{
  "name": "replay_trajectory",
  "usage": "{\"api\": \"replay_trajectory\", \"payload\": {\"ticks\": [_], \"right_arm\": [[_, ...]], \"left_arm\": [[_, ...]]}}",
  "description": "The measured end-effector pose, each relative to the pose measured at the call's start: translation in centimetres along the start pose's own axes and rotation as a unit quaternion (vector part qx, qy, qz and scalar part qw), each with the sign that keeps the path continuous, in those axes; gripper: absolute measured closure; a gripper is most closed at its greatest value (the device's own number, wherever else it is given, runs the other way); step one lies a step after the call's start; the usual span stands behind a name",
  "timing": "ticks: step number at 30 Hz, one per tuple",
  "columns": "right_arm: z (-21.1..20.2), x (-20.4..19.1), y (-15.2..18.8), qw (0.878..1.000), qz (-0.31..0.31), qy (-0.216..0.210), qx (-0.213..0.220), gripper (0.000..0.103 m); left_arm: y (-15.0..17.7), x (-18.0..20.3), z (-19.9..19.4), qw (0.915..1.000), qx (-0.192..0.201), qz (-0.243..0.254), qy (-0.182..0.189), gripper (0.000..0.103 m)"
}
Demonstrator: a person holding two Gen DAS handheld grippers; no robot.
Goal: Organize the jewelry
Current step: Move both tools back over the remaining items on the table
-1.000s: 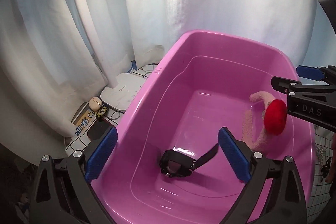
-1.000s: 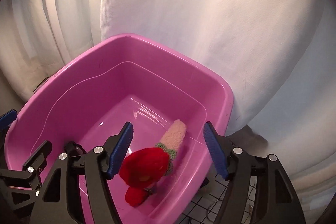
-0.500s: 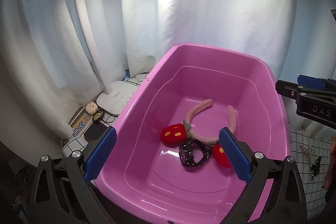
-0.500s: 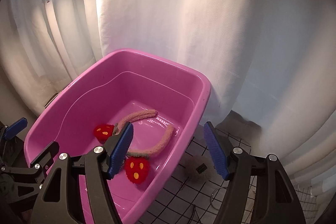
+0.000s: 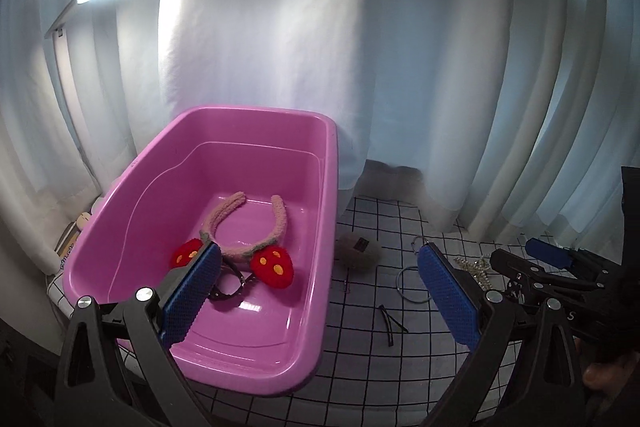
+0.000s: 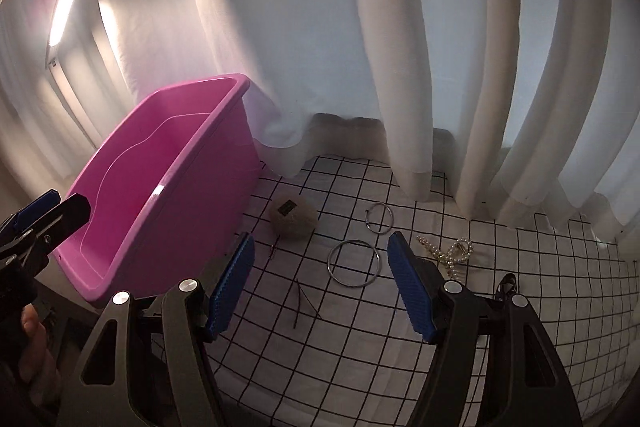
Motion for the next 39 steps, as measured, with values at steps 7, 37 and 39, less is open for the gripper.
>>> {"api": "replay_trajectory", "payload": {"ticks": [7, 37, 39], "right_arm": [[-0.9, 11.4, 6.5, 0.993, 0.086, 0.064, -0.040, 0.037], [10.4, 17.7, 14.3, 0.983, 0.120, 0.029, -0.135, 0.037], [10.9, 17.6, 14.3, 0.984, 0.116, 0.029, -0.135, 0.037]], "left_arm": [[3.9, 7.9, 2.9, 0.9963, -0.053, 0.021, 0.065, 0.006], [17.0, 6.1, 16.5, 0.9740, -0.210, -0.075, -0.039, 0.006], [17.1, 5.8, 17.3, 0.9733, -0.211, -0.077, -0.046, 0.006]]}}
Point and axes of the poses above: each gripper's, at about its wrist camera, not at the fingertips, and z roughly the way its jaws point, x to its right, y to its underside, the point moved 9 cm from there along z, roughly the way its jaws point, and after that the axes turned 9 degrees about y, right-handed, at the moved point
